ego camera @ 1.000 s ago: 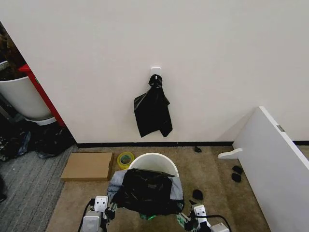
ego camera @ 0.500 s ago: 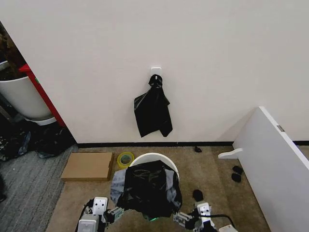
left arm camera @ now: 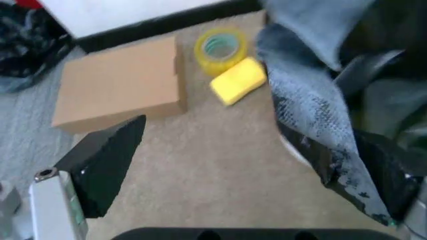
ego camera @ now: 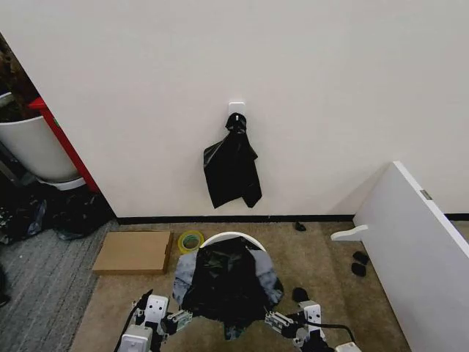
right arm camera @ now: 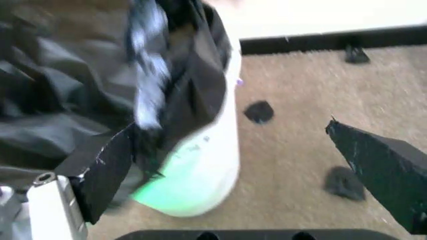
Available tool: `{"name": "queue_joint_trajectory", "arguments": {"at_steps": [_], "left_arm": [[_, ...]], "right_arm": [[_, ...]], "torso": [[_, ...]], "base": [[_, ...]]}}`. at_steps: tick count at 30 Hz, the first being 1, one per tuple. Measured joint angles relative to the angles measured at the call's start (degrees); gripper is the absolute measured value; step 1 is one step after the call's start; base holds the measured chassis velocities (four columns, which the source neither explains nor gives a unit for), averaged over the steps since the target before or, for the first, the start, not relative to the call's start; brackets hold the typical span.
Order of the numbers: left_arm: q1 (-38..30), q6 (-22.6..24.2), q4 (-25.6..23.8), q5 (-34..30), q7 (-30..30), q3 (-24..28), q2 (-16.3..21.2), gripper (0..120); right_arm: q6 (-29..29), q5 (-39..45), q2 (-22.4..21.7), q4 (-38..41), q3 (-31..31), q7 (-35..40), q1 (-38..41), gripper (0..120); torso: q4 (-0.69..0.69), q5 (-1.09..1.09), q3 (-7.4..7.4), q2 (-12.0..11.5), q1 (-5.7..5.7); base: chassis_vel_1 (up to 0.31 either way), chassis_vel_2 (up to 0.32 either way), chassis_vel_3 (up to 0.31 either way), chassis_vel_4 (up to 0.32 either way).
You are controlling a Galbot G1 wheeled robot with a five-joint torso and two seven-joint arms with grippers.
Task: Place the garbage bag over the trash bin.
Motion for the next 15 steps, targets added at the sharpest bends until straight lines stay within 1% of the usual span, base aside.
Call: {"name": "queue_joint_trajectory", "arguments": {"at_steps": [5,13,15], "left_arm": [[-1.0,-3.4,5.7,1.4,-0.2,0.1,-1.3,100],[-1.7,-5.5,10.3,2.0,1.2,0.9,-3.4,100],[-1.8,-5.7,10.7,2.0,1.3,1.0,-3.5,100]], "right_arm": [[-0.5,-0.6,1.9,-4.6,-1.2,0.4,3.0,100],[-0.9,-2.0,3.2,-9.5,-3.0,0.4,6.3,100],[-1.1,-2.2,3.3,-9.8,-3.0,0.4,6.4,100]], "torso": [[0.0,0.0,0.0,0.0,0.0],[0.0,0.01,0.0,0.0,0.0],[0.0,0.01,0.0,0.0,0.0]], "base": [[0.0,0.0,0.0,0.0],[0.0,0.0,0.0,0.0],[0.0,0.0,0.0,0.0]]}}
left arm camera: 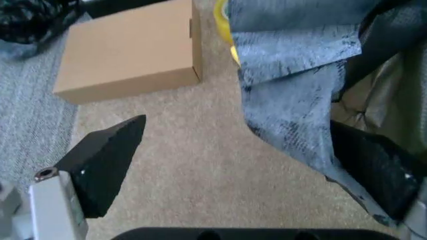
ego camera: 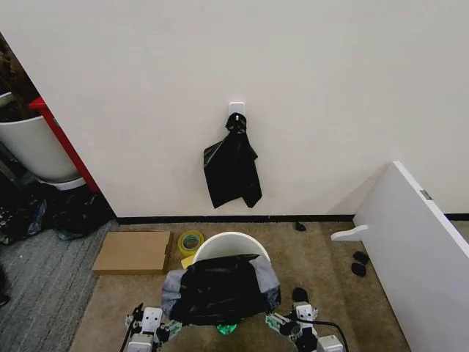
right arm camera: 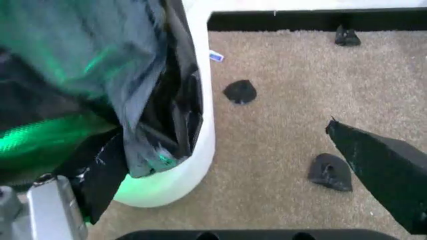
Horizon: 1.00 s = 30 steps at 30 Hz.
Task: Place the garbage bag over the trash bin.
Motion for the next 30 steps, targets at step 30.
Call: {"name": "queue_joint_trajectory", "arguments": {"at_steps": [30], "left_arm": [[4.0,-27.2,6.1,27.8,20.8,-2.9,2.8,100]], "right_arm": [[26.2,-17.9,-6.2,-6.2,7.8,-26.6,-4.9,100]], "torso": [[0.0,0.0,0.0,0.0,-0.01]], "base": [[0.0,0.0,0.0,0.0]]}}
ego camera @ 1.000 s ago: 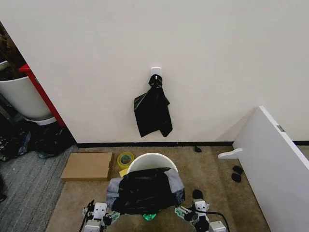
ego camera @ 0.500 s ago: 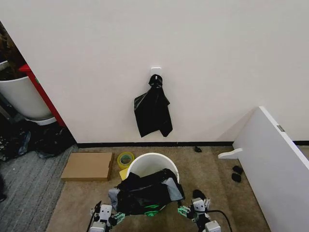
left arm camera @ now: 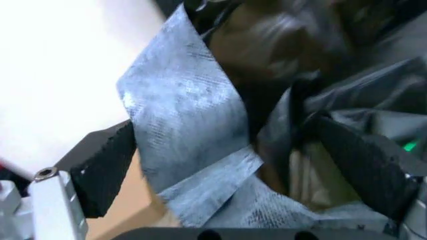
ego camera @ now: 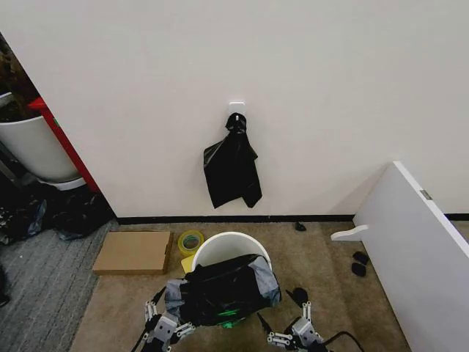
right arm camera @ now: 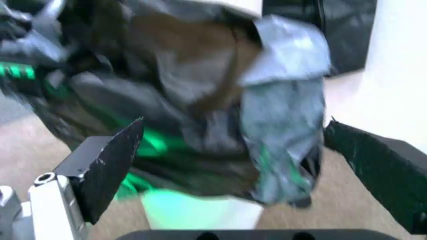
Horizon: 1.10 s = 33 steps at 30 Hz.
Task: Place the garbage bag over the trash bin.
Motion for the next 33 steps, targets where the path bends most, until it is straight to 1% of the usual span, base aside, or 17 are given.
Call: {"name": "queue_joint_trajectory", "arguments": {"at_steps": [5,6,9,12,13,15,16,17,19,21,23,24,26,28,29,30,33], "left_arm": [[2.2,-8.9,0.0,3.3,7.0,-1.2,0.8,100],[2.5,-10.1,0.3,3.8,7.8,-1.4,1.2,100],[2.6,-10.8,0.7,4.1,8.2,-1.6,1.6,100],[2.2,-13.4,2.7,1.8,10.4,-2.2,2.7,100],[1.7,-15.9,4.0,-0.5,12.9,-2.9,2.9,100],[1.5,-16.9,4.4,-1.3,13.8,-3.2,2.9,100],[0.6,-19.9,6.0,-4.1,17.1,-4.2,2.9,100],[0.3,-21.0,6.7,-5.2,18.5,-4.6,2.8,100],[-2.0,-27.6,12.3,-11.0,29.7,-7.2,2.3,100],[-3.2,-30.1,15.8,-13.2,34.4,-9.1,2.0,100],[-4.0,-32.9,18.9,-17.1,40.5,-11.8,1.8,100],[-4.0,-32.9,18.9,-17.1,40.5,-11.8,1.8,100],[-4.7,-36.0,20.9,-20.8,46.1,-14.2,1.6,100],[-5.2,-37.7,21.9,-22.9,49.3,-15.6,1.4,100],[-5.5,-38.3,22.3,-24.0,51.0,-16.2,1.2,100],[-5.5,-38.3,22.3,-24.0,51.0,-16.2,1.2,100],[-6.2,-38.9,22.6,-28.1,57.2,-18.0,0.8,100]], "right_arm": [[1.5,1.0,0.2,2.1,0.5,-1.0,-1.2,100],[1.5,1.0,0.3,2.4,0.4,-1.0,-1.3,100],[1.4,1.0,0.4,2.5,0.3,-1.0,-1.3,100],[1.2,0.8,1.1,2.4,-0.1,-0.9,-1.3,100],[1.2,0.7,1.5,2.3,-0.2,-0.8,-1.2,100],[1.2,0.7,1.6,2.2,-0.3,-0.8,-1.2,100],[1.1,0.6,1.9,2.1,-0.4,-0.8,-1.2,100],[1.1,0.5,2.0,2.0,-0.4,-0.8,-1.1,100],[1.0,0.5,2.5,1.7,-0.7,-0.8,-0.9,100],[1.0,0.5,2.6,1.7,-0.8,-0.7,-0.8,100],[1.2,0.9,2.6,1.8,-0.8,-0.7,-0.6,100],[1.2,0.9,2.6,1.8,-0.8,-0.7,-0.6,100],[2.1,1.7,2.7,1.9,-0.7,-1.3,-0.1,100],[2.6,2.2,2.8,2.0,-0.7,-2.0,0.4,100],[2.7,2.3,2.8,2.0,-0.7,-2.2,0.7,100],[2.7,2.3,2.8,2.0,-0.7,-2.2,0.7,100],[3.3,2.4,2.7,2.0,-1.0,-3.1,0.9,100]], "torso": [[0.0,0.0,0.0,0.0,0.0],[0.0,0.0,0.0,0.0,0.0],[0.0,0.0,0.0,0.0,0.0],[0.0,0.0,0.0,0.0,0.0],[0.0,0.0,0.0,0.0,0.0],[0.0,0.0,0.0,0.0,0.0],[0.0,0.0,0.0,0.0,0.0],[0.0,0.0,0.0,0.0,0.0],[0.0,-0.01,0.0,0.0,0.0],[0.0,-0.02,0.0,0.0,0.0],[0.0,-0.01,0.0,0.0,0.0],[0.0,-0.01,0.0,0.0,0.0],[0.0,-0.01,0.0,0.0,0.0],[0.0,0.0,0.0,0.0,0.0],[0.0,-0.01,0.0,0.0,0.01],[0.0,-0.01,0.0,0.0,0.01],[0.01,-0.01,0.0,0.0,0.01]], "base": [[0.0,0.0,0.0,0.0],[0.0,0.0,0.0,0.0],[0.0,0.0,0.0,0.0],[0.0,0.0,0.0,0.0],[0.0,0.0,0.0,0.0],[0.0,0.0,0.0,0.0],[0.0,0.0,0.0,0.0],[0.0,0.0,0.0,0.0],[0.0,0.0,0.0,0.0],[0.0,0.0,0.0,0.0],[0.0,0.0,0.0,0.0],[0.0,0.0,0.0,0.0],[0.0,0.0,0.0,0.0],[0.0,0.0,0.0,0.0],[0.0,0.0,0.0,0.0],[0.0,0.0,0.0,0.0],[0.0,0.0,0.0,0.0]]}}
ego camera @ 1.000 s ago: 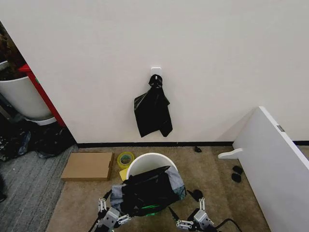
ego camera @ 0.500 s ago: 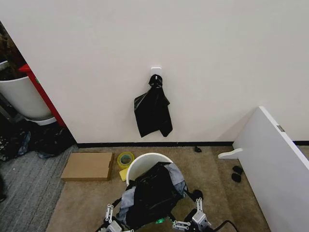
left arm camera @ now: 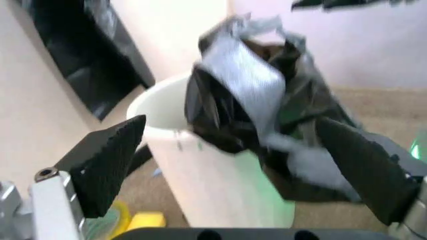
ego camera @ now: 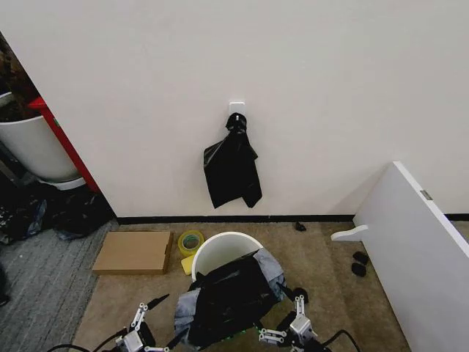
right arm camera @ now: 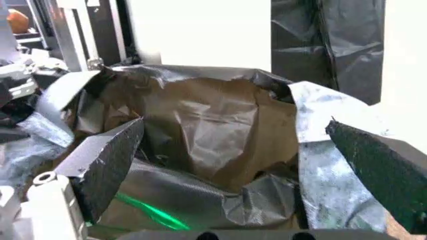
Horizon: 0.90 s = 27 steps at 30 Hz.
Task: Place the garbage bag over the trash bin.
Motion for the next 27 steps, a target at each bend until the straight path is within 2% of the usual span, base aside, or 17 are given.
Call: {"name": "queue_joint_trajectory", "arguments": {"at_steps": [3,5,8,10,11,12,13,16,17,18,19,20,22,23,25,26,27], "left_arm": [[-0.6,0.0,0.0,-4.4,4.8,-2.0,-0.2,100],[-1.1,0.2,-0.5,-6.8,5.2,-3.2,-0.5,100],[-1.7,0.9,-2.3,-8.0,-1.0,-3.4,-0.9,100],[-1.7,1.0,-2.6,-7.7,-2.4,-3.3,-1.0,100],[-1.7,1.1,-3.1,-7.1,-5.2,-2.9,-1.1,100],[-1.7,1.8,-4.4,-5.0,-11.8,-1.7,-1.4,100],[-1.7,2.2,-4.8,-4.2,-14.0,-1.2,-1.5,100],[-1.5,6.2,-7.9,2.8,-30.8,1.8,-3.3,100],[-1.5,7.1,-8.5,4.2,-33.6,2.3,-3.9,100],[-1.4,10.3,-10.4,8.0,-41.3,3.5,-6.2,100],[-1.4,10.3,-10.4,8.0,-41.3,3.5,-6.2,100],[-1.2,12.5,-11.9,8.9,-44.8,3.8,-8.1,100],[-1.0,14.1,-13.1,9.5,-47.2,3.6,-10.2,100],[-0.8,15.5,-14.0,10.5,-49.7,3.0,-11.8,100],[-0.6,18.1,-15.5,12.0,-54.9,2.0,-13.9,100],[-0.6,18.1,-15.5,12.0,-54.9,2.0,-13.9,100],[-0.4,19.1,-16.1,12.5,-56.7,1.6,-14.7,100]], "right_arm": [[2.2,0.9,-0.2,0.3,0.3,-3.1,-0.3,100],[3.8,2.9,-0.3,1.5,1.3,-7.1,-0.1,100],[3.5,6.2,-0.8,4.1,2.9,-9.3,1.4,100],[3.0,6.7,-1.0,4.6,3.2,-9.2,1.8,100],[2.3,7.4,-1.3,5.1,3.7,-9.0,2.4,100],[0.0,8.8,-2.2,6.3,4.7,-7.9,3.8,100],[-1.2,9.6,-2.8,6.8,5.1,-7.3,4.6,100],[-9.2,14.0,-6.9,8.0,5.9,-4.4,10.7,100],[-11.5,15.0,-7.9,7.9,5.9,-4.6,12.5,100],[-17.1,17.8,-9.9,6.5,5.2,-7.8,18.4,100],[-17.1,17.8,-9.9,6.5,5.2,-7.8,18.4,100],[-21.0,19.8,-10.6,3.7,3.5,-12.5,24.9,100],[-26.3,21.5,-10.2,-1.6,0.8,-21.0,34.6,100],[-30.5,21.3,-8.5,-7.4,-2.0,-30.1,42.3,100],[-32.5,17.7,-4.0,-16.8,-7.2,-40.5,54.1,100],[-32.5,17.7,-4.0,-16.8,-7.2,-40.5,54.1,100],[-33.1,16.1,-2.0,-19.7,-8.9,-42.5,57.6,100]], "torso": [[-0.01,0.01,0.0,0.0,0.0],[-0.01,0.01,0.0,0.0,0.0],[-0.02,0.01,0.0,0.0,0.0],[-0.02,0.01,0.0,0.0,0.0],[-0.02,0.02,0.0,0.0,0.0],[-0.02,0.02,0.0,0.0,0.0],[-0.01,0.02,0.0,0.0,0.0],[-0.01,0.03,0.0,0.0,0.0],[0.0,0.02,0.0,0.0,0.0],[-0.01,0.0,0.0,0.0,0.0],[-0.01,0.0,0.0,0.0,0.0],[-0.02,0.01,0.0,0.0,0.0],[0.01,0.03,0.01,0.0,0.0],[-0.01,0.0,0.01,0.0,0.01],[0.0,0.05,0.01,0.0,0.01],[0.0,0.05,0.01,0.0,0.01],[0.0,0.01,0.01,0.0,0.01]], "base": [[0.0,0.0,0.0,0.0],[0.0,0.0,0.0,0.0],[0.0,0.0,0.0,0.0],[0.0,0.0,0.0,0.0],[0.0,0.0,0.0,0.0],[0.0,0.0,0.0,0.0],[0.0,0.0,0.0,0.0],[0.0,0.0,0.0,0.0],[0.0,0.0,0.0,0.0],[0.0,0.0,0.0,0.0],[0.0,0.0,0.0,0.0],[0.0,0.0,0.0,0.0],[0.0,0.0,0.0,0.0],[0.0,0.0,0.0,0.0],[0.0,0.0,0.0,0.0],[0.0,0.0,0.0,0.0],[0.0,0.0,0.0,0.0]]}}
